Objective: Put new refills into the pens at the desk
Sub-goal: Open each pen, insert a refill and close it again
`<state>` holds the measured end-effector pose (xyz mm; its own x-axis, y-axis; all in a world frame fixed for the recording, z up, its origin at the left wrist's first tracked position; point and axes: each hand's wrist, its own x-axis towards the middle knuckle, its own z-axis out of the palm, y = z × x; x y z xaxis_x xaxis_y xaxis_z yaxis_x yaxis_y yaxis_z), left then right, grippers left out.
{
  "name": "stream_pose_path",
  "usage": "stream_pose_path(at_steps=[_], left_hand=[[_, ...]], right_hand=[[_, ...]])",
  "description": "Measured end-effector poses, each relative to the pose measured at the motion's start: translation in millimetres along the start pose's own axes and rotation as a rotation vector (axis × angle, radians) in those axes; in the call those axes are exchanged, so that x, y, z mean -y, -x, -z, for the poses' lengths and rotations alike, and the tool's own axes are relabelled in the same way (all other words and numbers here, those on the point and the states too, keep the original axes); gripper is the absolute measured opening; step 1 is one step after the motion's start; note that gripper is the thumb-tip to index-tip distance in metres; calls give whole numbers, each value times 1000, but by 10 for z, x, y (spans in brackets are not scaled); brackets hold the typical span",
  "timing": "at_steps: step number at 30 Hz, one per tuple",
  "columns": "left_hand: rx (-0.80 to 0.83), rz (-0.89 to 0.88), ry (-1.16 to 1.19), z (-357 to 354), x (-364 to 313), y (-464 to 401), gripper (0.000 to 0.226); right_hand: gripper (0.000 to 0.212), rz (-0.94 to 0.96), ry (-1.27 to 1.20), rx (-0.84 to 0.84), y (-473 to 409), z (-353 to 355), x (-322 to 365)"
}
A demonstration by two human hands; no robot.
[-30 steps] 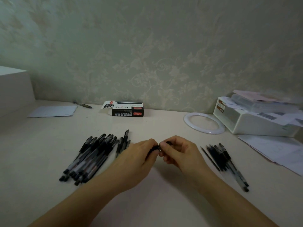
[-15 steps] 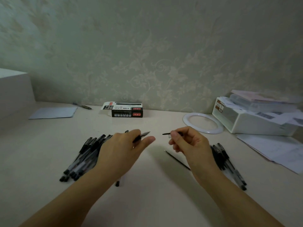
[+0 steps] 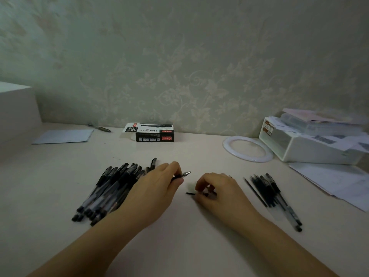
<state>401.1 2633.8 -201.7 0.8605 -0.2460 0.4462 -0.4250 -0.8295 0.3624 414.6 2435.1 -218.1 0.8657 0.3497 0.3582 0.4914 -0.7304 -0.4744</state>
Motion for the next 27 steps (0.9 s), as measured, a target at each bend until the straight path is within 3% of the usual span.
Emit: stream_pose_path(at_steps=[5,10,15,27], left_hand=[[30,-61,30,12,-2,4,10],[63,-158,122,-7,-69,12,7],[54,-130,170,-26,-52,-3,13],[62,-116,167,-34,-31,-5,18]], right_hand=[[21,-69,-206,-74,-19,36,59],[17,-111,-458,-39,-19,45,109],[6,-142,-665,-8,-49,58,89],[23,-158,-628,-32,-39,70,97]])
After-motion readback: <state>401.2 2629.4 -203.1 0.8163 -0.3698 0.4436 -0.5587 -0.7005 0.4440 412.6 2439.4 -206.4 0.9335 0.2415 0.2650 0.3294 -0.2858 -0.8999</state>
